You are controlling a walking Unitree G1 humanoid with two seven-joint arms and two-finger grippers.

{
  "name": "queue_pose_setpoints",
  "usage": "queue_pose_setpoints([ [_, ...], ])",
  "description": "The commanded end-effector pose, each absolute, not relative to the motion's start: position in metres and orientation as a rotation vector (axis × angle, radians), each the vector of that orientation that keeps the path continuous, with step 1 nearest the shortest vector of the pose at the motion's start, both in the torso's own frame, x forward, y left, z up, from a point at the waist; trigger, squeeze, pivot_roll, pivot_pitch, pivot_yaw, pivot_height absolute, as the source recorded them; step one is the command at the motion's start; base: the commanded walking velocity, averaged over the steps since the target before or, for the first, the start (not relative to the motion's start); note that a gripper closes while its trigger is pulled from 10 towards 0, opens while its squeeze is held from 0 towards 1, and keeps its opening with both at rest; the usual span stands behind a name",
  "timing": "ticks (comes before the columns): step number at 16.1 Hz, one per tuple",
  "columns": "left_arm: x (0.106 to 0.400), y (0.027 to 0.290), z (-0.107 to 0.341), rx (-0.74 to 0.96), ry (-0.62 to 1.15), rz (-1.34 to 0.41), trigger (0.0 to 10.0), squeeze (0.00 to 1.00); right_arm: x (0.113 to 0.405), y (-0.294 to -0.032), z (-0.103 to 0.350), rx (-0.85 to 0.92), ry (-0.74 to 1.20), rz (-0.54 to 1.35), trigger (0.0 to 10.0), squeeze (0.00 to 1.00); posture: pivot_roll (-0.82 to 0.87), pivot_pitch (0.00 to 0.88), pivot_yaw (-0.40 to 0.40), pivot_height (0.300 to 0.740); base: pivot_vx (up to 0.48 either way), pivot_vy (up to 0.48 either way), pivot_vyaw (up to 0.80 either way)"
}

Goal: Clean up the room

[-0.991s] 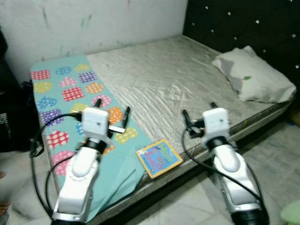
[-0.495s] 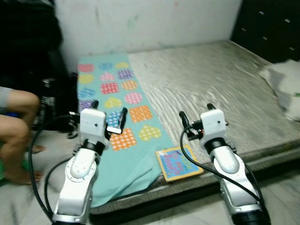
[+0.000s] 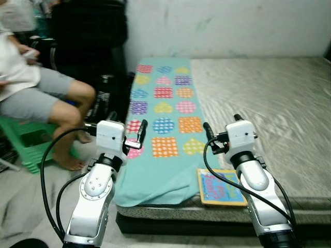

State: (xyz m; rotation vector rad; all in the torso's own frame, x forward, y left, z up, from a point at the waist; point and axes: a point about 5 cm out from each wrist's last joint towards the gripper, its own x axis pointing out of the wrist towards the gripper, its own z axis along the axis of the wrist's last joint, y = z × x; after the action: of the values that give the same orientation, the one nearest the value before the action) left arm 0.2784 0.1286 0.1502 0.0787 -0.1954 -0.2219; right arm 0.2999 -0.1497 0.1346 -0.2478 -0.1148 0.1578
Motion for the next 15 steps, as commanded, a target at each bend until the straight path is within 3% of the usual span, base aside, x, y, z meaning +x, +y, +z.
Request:
queue_pose_setpoints([
  [1,0.2792,0.1363,0.1511,0.097,-0.194,-0.198,10.0,0.0,0.3003,-0.1423,0.1374,-0.233,-0.13,0.181,10.0,0.0,-0.02,0.0,-0.015,0.74,0.0,0.0,0.8],
  [8,0.2758,0.1306,0.1523,0.061,-0.209,-0.277,10.0,0.0,0.3017,-0.1438,0.1382,-0.203,-0.136,0.172,10.0,0.0,-0.02,0.0,-0.018,0.74,0.0,0.0,0.11],
  [15,0.2753,0.131,0.1529,0.06,-0.212,-0.298,10.0,0.0,0.3022,-0.1442,0.1381,-0.201,-0.135,0.166,10.0,0.0,-0.02,0.0,-0.016,0.74,0.332,0.0,0.0],
])
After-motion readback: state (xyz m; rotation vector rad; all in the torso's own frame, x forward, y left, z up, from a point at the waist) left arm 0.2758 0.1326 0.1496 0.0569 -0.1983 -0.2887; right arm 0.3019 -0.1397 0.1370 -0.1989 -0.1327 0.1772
